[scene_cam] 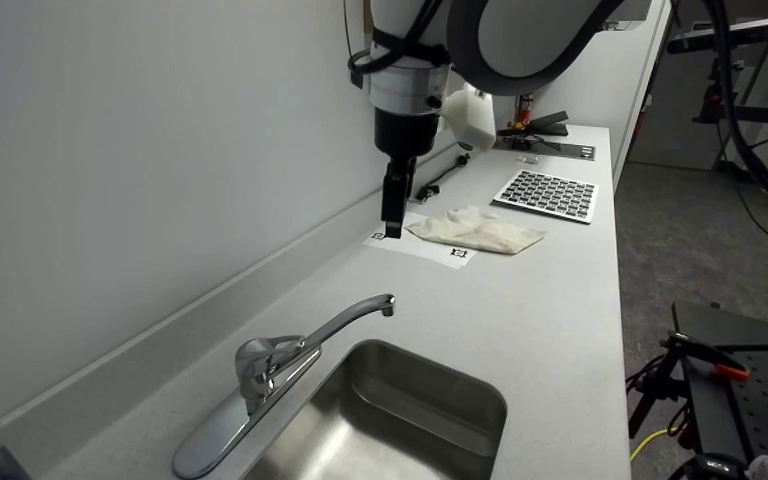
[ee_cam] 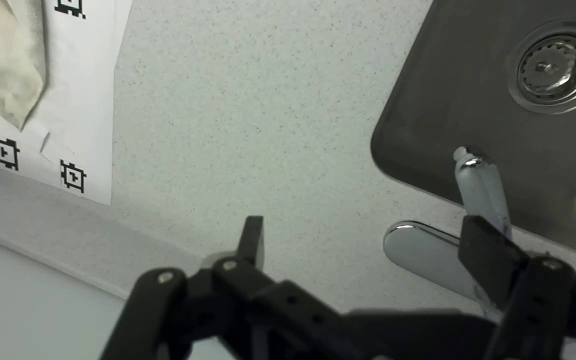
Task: Push the faucet to the left
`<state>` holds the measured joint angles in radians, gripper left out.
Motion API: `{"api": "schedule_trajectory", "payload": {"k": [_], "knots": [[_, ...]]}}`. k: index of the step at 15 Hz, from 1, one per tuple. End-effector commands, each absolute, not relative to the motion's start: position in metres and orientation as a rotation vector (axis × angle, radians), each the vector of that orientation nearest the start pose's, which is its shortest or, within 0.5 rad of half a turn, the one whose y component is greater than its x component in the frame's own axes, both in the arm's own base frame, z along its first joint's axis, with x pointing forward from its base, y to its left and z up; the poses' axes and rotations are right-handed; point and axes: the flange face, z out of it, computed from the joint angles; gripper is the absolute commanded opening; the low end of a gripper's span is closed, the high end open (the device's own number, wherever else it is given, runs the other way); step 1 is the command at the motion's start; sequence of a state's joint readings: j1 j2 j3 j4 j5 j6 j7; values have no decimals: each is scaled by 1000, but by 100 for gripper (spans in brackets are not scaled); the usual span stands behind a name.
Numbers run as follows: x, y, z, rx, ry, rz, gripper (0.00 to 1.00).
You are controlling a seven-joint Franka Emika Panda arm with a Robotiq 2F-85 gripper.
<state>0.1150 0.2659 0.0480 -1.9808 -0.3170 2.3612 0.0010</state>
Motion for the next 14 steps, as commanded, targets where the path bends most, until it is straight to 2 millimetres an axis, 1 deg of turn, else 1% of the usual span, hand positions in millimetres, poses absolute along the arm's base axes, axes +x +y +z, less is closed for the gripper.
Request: {"api": "schedule_trajectory", "payload": {"k": [1,4,7,10,14], "knots": [[629,89,321,-3342,-543,-232,100],[637,84,299,-3376,-490,-192,100],[643,83,279,-3403,-446,-162,100],[649,86,265,-3410,-421,-140,100],[657,92,251,-3406,-400,-118,100]]}}
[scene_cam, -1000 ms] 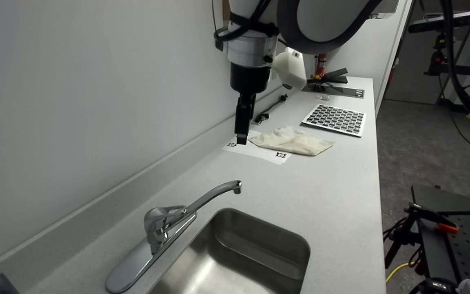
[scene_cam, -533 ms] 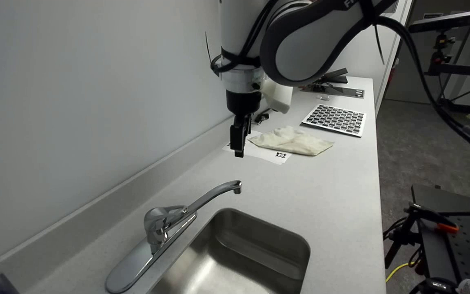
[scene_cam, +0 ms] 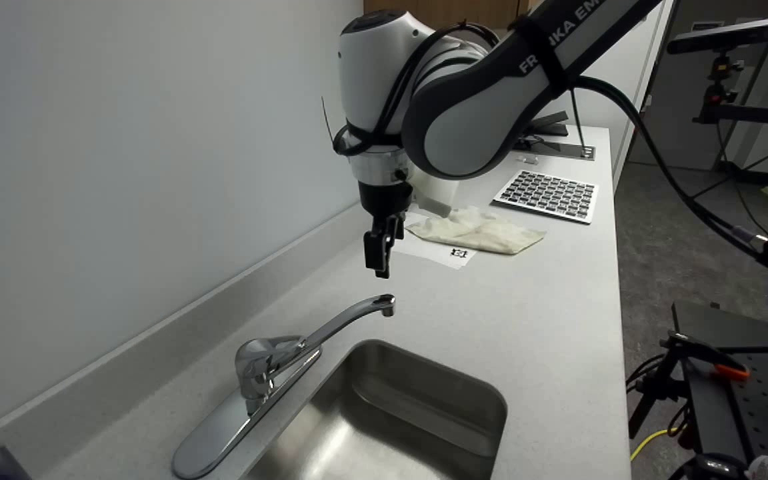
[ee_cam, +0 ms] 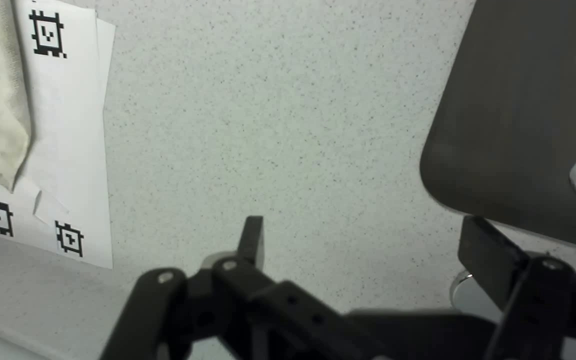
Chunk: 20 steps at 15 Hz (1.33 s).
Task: Push the faucet to the left
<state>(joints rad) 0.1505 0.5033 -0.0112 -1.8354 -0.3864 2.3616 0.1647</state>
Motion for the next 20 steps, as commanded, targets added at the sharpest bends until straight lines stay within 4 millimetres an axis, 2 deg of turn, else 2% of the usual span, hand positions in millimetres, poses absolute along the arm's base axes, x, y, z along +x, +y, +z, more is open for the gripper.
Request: {"api": "schedule_trajectory", "payload": {"k": [1,7,13,20], "knots": [[658,93,248,-3406,-400,-113,100],[658,109,237,-3373,-417,-84,100],[649,137,244,-3290,-435,-73,100],[637,143,240,-3242,-458,-12,100]]}}
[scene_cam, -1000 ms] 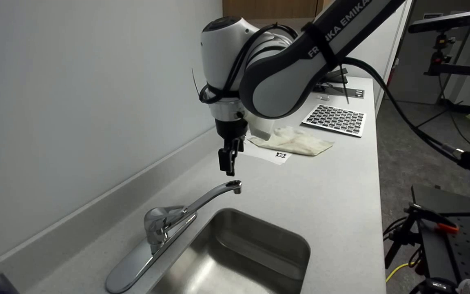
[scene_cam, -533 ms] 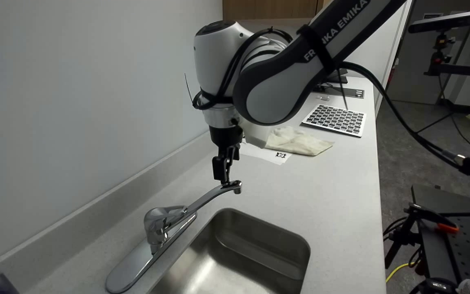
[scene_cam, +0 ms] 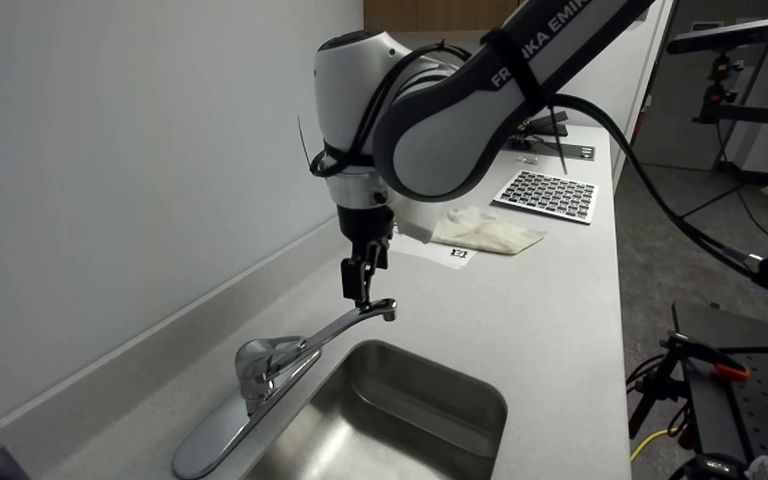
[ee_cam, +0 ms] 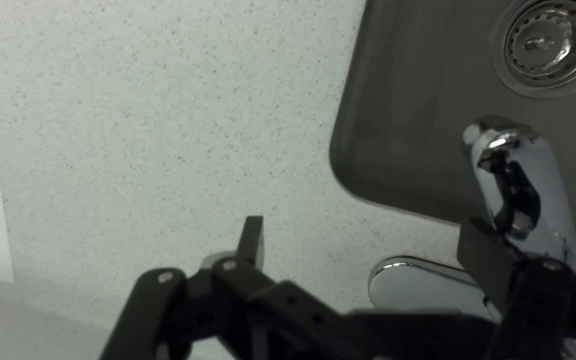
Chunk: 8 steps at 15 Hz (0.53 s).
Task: Push the faucet to the left
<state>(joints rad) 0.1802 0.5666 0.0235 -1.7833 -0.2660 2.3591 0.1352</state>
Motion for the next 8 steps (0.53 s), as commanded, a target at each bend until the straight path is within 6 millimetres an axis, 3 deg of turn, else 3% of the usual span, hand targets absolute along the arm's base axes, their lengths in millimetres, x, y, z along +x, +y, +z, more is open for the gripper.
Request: {"api": "schedule_trajectory", "payload": {"k": [1,5,8], "knots": [[635,142,238,-3247,-474,-3,100],[632,136,230,-3272,-482,22,100],[629,143,227,-3258,-499,29,100]]}}
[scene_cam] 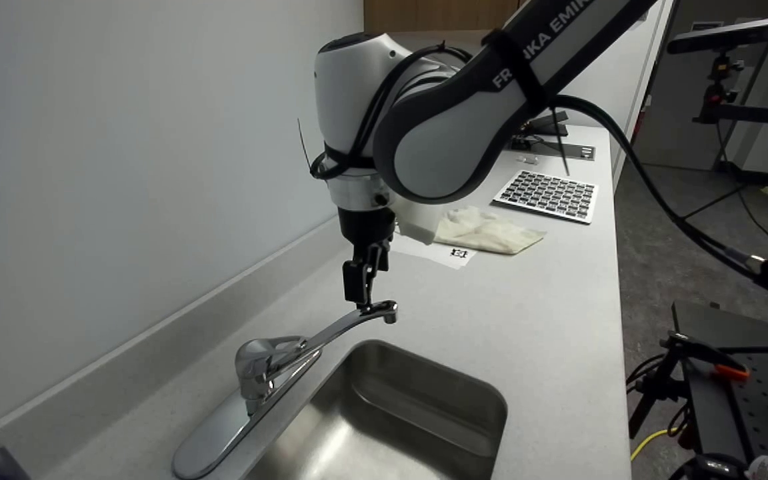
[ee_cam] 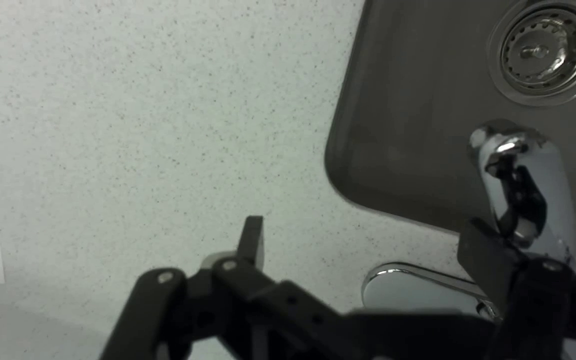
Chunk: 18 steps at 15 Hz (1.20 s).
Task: Push the faucet to the left
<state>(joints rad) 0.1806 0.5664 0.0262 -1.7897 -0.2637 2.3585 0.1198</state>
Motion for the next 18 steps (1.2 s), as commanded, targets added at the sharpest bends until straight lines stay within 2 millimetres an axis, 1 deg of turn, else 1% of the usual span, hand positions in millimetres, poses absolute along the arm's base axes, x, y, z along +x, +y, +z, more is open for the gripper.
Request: {"api": "schedule_trajectory", "payload": {"k": [1,7,14,18], "knots": [[627,147,226,-3250,-516,36,100],[612,178,224,-3190,-637,60,100],[609,203,224,-3152,-727,55,100],[606,223,225,-3123,-776,49,100]]}}
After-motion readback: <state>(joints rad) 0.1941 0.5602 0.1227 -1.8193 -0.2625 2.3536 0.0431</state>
